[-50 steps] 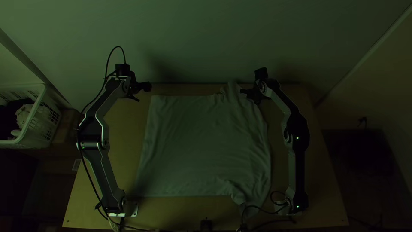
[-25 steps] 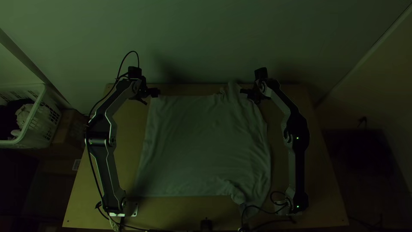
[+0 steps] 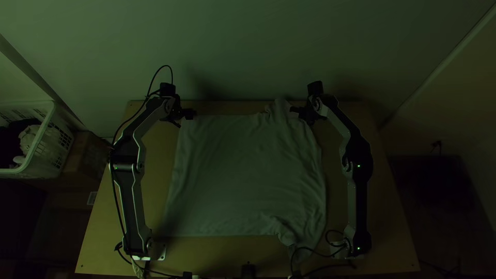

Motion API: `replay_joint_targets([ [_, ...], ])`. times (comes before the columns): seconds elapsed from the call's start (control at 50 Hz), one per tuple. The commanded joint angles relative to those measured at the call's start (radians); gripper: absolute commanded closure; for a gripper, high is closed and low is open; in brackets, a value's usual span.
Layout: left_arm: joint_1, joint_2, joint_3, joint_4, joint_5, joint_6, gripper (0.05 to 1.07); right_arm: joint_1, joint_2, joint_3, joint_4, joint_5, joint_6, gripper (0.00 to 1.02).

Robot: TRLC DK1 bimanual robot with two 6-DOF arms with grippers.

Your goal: Fold the t-shirt

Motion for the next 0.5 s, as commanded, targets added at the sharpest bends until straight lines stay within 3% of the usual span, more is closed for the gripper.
replay_joint_targets([
  [0.0, -0.008, 0.041, 0.036, -0.003, -0.011, 0.006, 0.44, -0.006, -0.016, -0.004, -0.022, -0.001, 0.015, 1.0],
  [0.06, -0.009, 0.041, 0.039, 0.007, -0.011, 0.009, 0.61, -0.003, -0.02, -0.011, -0.022, -0.001, 0.015, 1.0],
  [0.16, -0.009, 0.039, 0.044, 0.014, -0.011, 0.02, 1.05, 0.0, -0.027, -0.012, -0.022, -0.001, 0.016, 1.0],
  [0.48, 0.015, -0.059, -0.005, 0.004, -0.011, 0.009, 1.05, -0.024, -0.076, -0.018, -0.021, 0.002, 0.007, 1.0],
])
